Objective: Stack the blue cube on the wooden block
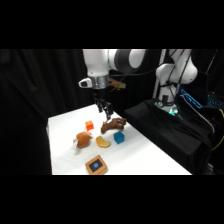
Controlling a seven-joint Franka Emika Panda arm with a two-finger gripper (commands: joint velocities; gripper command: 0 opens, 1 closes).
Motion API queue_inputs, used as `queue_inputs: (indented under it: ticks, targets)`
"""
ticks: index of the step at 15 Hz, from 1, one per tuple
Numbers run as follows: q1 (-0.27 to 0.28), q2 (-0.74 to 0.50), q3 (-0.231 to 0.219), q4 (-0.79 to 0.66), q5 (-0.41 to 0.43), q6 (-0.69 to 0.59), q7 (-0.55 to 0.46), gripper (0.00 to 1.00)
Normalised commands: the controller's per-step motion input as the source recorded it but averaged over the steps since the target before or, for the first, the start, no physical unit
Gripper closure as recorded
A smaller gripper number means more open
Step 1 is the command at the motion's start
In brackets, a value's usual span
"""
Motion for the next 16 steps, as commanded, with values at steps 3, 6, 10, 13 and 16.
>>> queue_inputs:
  ticks: [3,6,10,13,16]
  targets:
    - [-0.019,-0.07,0.030,-0.06,-0.007,0.02,0.02,0.00]
    - [-0.025,-0.22,0.026,-0.23,0.026,0.10,0.02,0.00]
    - [-0.027,-0.26,0.021,-0.36,0.047,0.27,0.06,0.00]
    - [-0.015,-0.16,0.026,-0.38,0.060,0.42,0.13,0.00]
    - [-0.004,-0.06,0.024,-0.31,-0.002,0.42,0.16,0.00]
